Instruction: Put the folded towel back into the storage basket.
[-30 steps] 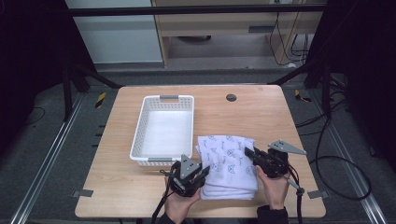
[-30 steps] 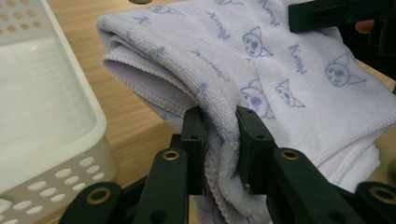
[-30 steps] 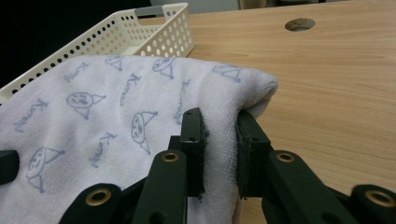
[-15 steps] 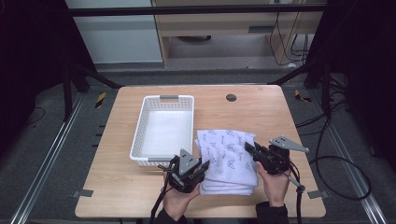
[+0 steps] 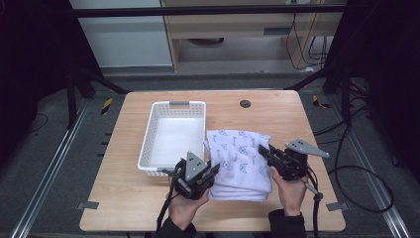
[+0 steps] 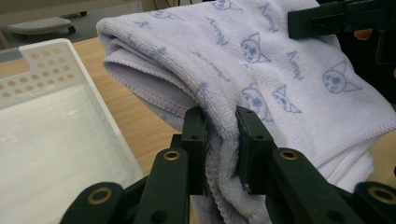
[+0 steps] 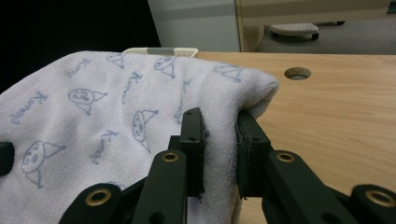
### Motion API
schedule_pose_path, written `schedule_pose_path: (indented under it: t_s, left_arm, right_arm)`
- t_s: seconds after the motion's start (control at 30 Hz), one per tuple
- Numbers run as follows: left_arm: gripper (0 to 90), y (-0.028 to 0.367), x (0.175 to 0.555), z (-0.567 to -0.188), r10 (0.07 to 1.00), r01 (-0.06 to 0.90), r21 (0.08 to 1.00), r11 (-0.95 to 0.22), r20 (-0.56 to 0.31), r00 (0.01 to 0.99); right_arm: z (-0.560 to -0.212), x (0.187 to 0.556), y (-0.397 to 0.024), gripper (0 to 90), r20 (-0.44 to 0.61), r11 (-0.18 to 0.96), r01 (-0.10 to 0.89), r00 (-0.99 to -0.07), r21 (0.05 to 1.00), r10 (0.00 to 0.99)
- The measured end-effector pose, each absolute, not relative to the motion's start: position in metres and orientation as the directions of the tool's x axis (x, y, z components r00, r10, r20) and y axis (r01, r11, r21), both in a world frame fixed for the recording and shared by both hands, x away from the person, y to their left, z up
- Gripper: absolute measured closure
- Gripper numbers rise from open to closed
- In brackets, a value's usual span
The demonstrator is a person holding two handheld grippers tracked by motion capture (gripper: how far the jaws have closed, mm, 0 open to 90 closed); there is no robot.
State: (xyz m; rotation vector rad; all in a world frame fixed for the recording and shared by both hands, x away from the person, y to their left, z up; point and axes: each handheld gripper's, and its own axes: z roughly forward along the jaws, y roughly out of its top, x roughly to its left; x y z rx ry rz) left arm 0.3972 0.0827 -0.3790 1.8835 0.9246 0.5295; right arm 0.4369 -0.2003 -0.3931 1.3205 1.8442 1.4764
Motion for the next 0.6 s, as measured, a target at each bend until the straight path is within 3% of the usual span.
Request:
schedule_pose_path:
  t_s: [0.6]
  left_arm:
    - [74.4,0.103,0.404,-0.362,0.784,0.362,0.899,-0.248,-0.033,0.62]
  right_arm:
    - [-0.374,0.442,-0.182,75.8,0.192,-0.016,0.359,-0.461,0.933,0.866]
